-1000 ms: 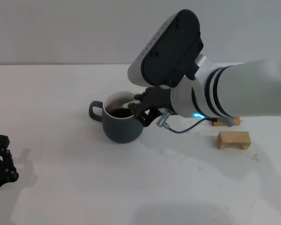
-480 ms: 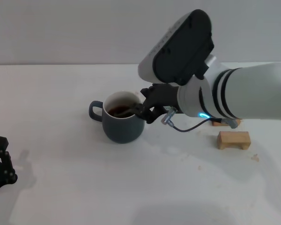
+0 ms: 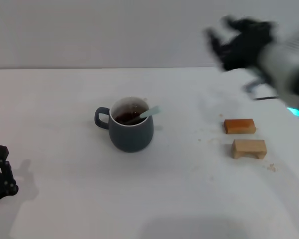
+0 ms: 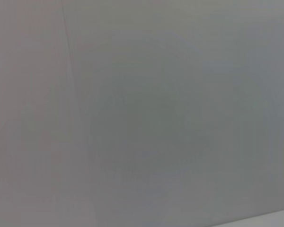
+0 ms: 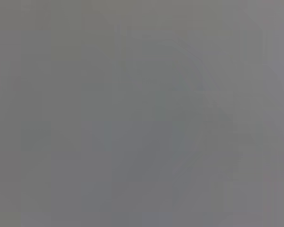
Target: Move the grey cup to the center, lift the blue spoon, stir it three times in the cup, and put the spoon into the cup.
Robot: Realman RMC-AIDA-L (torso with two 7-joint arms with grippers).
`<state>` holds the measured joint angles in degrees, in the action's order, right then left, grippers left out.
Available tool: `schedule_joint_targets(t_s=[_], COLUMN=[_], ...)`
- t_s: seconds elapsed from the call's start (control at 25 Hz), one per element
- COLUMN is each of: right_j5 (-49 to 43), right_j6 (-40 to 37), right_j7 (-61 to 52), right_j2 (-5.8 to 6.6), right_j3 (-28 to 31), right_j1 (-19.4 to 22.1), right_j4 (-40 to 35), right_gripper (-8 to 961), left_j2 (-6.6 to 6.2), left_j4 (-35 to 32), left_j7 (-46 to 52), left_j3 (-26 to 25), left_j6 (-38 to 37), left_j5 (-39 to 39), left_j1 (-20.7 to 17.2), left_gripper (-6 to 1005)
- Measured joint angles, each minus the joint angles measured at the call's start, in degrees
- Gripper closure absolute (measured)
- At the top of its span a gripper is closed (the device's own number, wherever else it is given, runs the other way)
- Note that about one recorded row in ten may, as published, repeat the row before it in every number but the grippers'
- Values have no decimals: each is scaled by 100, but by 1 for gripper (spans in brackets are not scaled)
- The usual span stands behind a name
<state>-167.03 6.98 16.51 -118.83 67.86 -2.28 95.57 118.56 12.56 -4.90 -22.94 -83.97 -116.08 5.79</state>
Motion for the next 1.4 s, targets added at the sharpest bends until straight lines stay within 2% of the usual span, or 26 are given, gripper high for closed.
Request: schedule_joint_targets(t_s=[0.04, 0.08, 0.12, 0.16, 0.2, 0.24, 0.28, 0.32, 0.36, 0.4, 0.44, 0.48, 0.52, 0.56, 0.6, 0.64, 0.76, 0.96, 1.24, 1.4], right_j5=[-2, -2, -4, 8, 8, 198, 198, 436, 1085, 1085, 1894, 2187, 2187, 2815, 2815, 3211, 3612, 3773, 3788, 3791], right_j6=[-1543, -1543, -2389, -3884, -3884, -5139, -5139, -5685, -6547, -6547, -7381, -7638, -7638, -8019, -8019, -8140, -8331, -8622, -8692, -8797], right_j7=[141, 141, 182, 201, 201, 181, 181, 176, 172, 172, 167, 166, 166, 156, 156, 94, -138, -668, -805, -806], right_j2=[-5, -5, -16, -36, -36, -48, -48, -51, -51, -51, -48, -47, -47, -42, -42, -38, -43, -51, -46, -62], right_j3=[-1, -1, -1, -18, -18, -79, -79, -140, -343, -343, -657, -798, -798, -1098, -1098, -1336, -1583, -1721, -1781, -1806], right_j1=[628, 628, 889, 1231, 1231, 1366, 1366, 1382, 1323, 1323, 1172, 1102, 1102, 982, 982, 894, 825, 747, 688, 680], right_j4=[-376, -376, -689, -1375, -1375, -2230, -2230, -2670, -3480, -3480, -4301, -4609, -4609, -5140, -5140, -5504, -5904, -6331, -6460, -6530], right_gripper=[582, 582, 582, 582, 582, 582, 583, 583, 583, 583, 583, 583, 583, 583, 583, 583, 573, 526, 195, 195], left_j2=[0, 0, 0, 0, 0, 1, 1, 1, 1, 1, 0, -8, -8, -13, -13, -13, -13, -14, -17, -17], left_j4=[0, 0, 1, 1, 1, 1, 1, 1, 1, 1, 1, 1, 1, 0, 0, 0, -33, -45, -34, -30], left_j7=[4, 4, 4, 5, 5, 5, 5, 6, 6, 6, 7, 7, 7, 7, 7, 7, 7, 7, 7, 7], left_j3=[0, 0, 0, 0, 0, 0, -2, -9, -9, -9, -21, -64, -64, -97, -97, -97, -195, -209, -259, -273], left_j6=[-2, -2, -3, -6, -6, -7, -7, -7, -7, -7, -7, -7, -7, -6, -6, -6, 44, 95, 126, 127], left_j5=[-4, -4, 0, 3, 3, 2, 9, 15, 15, 15, 23, 41, 41, 45, 45, 45, 47, 53, 53, 52], left_j1=[0, 0, 0, 0, 0, 2, 6, 9, 9, 9, 15, 24, 24, 26, 26, 26, 39, 48, 49, 32], left_gripper=[1002, 1002, 1002, 1002, 1002, 1002, 1002, 1002, 1002, 1002, 1002, 1002, 1002, 1002, 1002, 1002, 1002, 1002, 1002, 1001])
